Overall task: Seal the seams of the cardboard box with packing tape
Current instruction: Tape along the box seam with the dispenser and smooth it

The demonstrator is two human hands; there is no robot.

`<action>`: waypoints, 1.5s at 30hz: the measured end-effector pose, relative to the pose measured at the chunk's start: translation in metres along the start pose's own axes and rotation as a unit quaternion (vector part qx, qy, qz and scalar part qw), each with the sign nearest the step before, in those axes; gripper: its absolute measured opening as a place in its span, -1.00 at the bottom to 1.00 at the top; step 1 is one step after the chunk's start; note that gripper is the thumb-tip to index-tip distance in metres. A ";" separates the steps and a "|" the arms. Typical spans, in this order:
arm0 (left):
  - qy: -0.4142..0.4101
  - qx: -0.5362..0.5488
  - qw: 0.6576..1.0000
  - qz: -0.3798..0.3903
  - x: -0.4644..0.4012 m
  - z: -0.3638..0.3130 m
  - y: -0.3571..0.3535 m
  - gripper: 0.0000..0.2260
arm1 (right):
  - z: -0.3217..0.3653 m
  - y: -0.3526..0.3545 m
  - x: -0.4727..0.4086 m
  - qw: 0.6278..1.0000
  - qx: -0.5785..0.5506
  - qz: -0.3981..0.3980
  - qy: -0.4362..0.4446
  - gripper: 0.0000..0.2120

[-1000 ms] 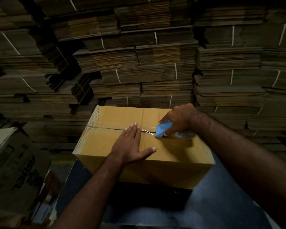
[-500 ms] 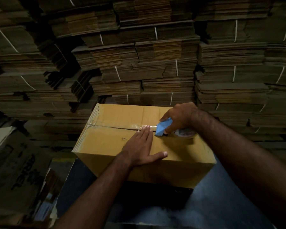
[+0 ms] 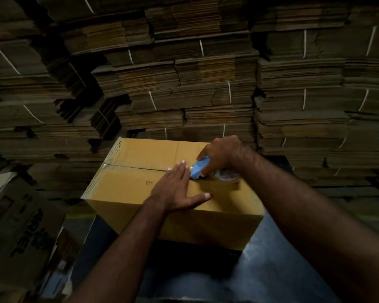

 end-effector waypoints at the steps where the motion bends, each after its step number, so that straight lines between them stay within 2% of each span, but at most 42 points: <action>1: -0.008 0.006 1.000 -0.002 -0.001 -0.004 -0.001 0.11 | -0.001 0.000 0.001 1.000 0.002 0.000 0.001 -0.32; 6: -0.008 -0.005 1.000 -0.001 0.001 -0.002 -0.004 0.09 | -0.024 -0.002 0.023 1.000 -0.006 -0.016 0.003 -0.30; 9: -0.006 -0.012 1.000 0.009 -0.001 -0.003 -0.005 0.10 | -0.047 -0.005 0.042 1.000 0.002 -0.004 -0.029 -0.30; 14: -0.012 -0.011 1.000 -0.018 0.003 -0.005 -0.008 0.08 | -0.039 -0.013 0.038 0.998 0.042 -0.010 -0.035 -0.30; 19: -0.095 0.008 0.995 0.004 -0.005 -0.028 -0.005 -0.02 | -0.039 -0.012 0.038 0.999 0.034 -0.015 -0.039 -0.31; 29: -0.074 0.019 0.997 0.002 -0.017 -0.041 -0.014 0.05 | -0.039 -0.014 0.034 0.999 0.019 0.015 -0.048 -0.30; 37: -0.038 0.007 0.999 0.014 0.004 -0.020 -0.011 0.05 | -0.012 -0.010 0.029 0.999 0.030 -0.022 -0.011 -0.31; 42: -0.032 0.009 0.999 0.010 0.005 -0.024 -0.011 0.07 | -0.045 -0.009 0.052 0.999 -0.025 -0.036 -0.004 -0.30; 45: -0.035 0.003 0.999 0.009 0.006 -0.026 -0.010 0.06 | -0.050 -0.006 0.058 1.000 -0.012 -0.015 -0.016 -0.30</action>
Point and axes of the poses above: each hand's wrist, its own x-axis away from the middle knuckle, its own y-axis out of the back of the hand, z = x × y, the point moved 1 cm from there along -x, towards the middle knuckle, and after that the axes turned 13 degrees about -z, right-handed, at the moved point
